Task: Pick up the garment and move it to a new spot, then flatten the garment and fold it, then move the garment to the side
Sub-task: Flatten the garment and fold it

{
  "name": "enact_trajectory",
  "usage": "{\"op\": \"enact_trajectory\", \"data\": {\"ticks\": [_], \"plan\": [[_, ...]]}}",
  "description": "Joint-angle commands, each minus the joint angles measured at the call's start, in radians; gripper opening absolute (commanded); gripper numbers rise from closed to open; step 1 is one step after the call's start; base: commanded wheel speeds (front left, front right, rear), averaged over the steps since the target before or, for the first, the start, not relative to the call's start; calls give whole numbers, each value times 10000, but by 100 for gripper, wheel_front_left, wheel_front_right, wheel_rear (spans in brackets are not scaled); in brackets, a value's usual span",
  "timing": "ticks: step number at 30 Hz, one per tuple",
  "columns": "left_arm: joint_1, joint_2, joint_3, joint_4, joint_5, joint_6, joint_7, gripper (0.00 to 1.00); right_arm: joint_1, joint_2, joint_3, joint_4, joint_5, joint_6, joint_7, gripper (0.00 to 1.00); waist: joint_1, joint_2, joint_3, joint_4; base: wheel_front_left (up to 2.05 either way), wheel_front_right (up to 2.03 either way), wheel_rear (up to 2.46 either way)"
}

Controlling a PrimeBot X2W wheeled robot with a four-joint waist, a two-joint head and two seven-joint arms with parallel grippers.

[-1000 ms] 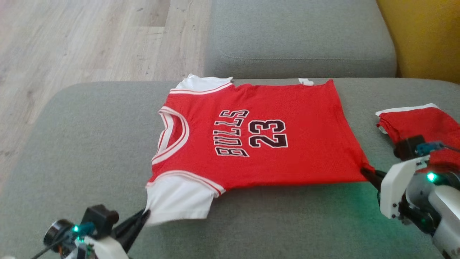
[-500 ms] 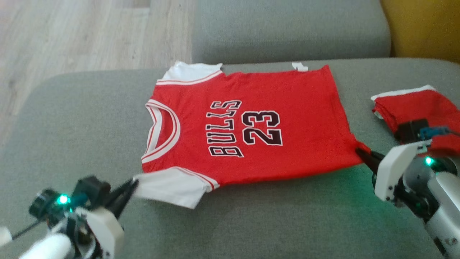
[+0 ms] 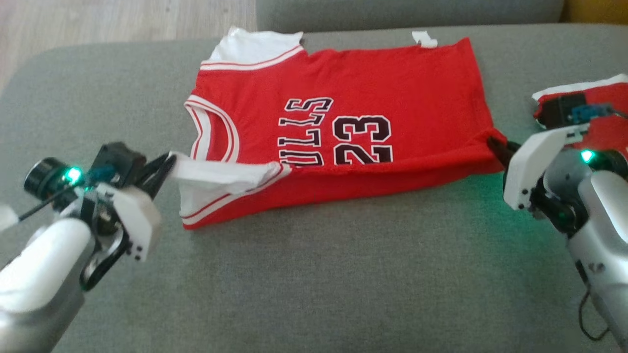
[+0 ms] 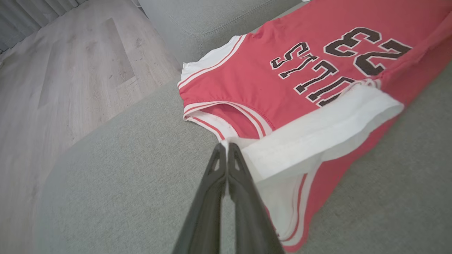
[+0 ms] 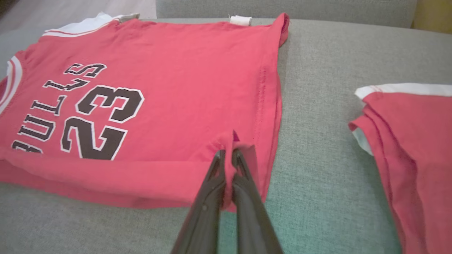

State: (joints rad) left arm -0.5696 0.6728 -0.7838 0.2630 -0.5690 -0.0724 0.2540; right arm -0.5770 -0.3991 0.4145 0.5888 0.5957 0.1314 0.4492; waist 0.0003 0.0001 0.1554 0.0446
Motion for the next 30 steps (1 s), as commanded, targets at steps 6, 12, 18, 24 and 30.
{"op": "enact_trajectory", "data": {"ticks": [6, 12, 18, 24, 30], "plan": [[-1966, -275, 21, 1581, 600, -357, -342, 0, -1021, 459, -166, 508, -450, -7, -192, 0, -3, -1, 633, -108, 0, 0, 0], [-2870, -815, -310, 2871, 868, -478, -859, 0, -1495, 889, -175, 1075, -663, -7, -519, 0, -3, -1, 898, -203, 0, 0, 0], [-3503, -1666, 230, 4147, 766, 127, -2517, 100, -1978, 1333, -819, 1734, -1055, -7, -1723, 100, -3, -1, 995, -238, 0, 0, 0], [-3494, -2430, 1294, 4822, 268, 1277, -4738, 100, -1995, 1758, -1405, 1923, -1255, -7, -3245, 100, -3, -1, 631, -199, 0, 0, 0], [-2403, -2946, 2671, 3383, 191, 2180, -5149, 100, -1173, 2041, -1779, 1097, -1421, -7, -5291, 100, -3, -1, -40, -15, 0, 0, 0]]}}
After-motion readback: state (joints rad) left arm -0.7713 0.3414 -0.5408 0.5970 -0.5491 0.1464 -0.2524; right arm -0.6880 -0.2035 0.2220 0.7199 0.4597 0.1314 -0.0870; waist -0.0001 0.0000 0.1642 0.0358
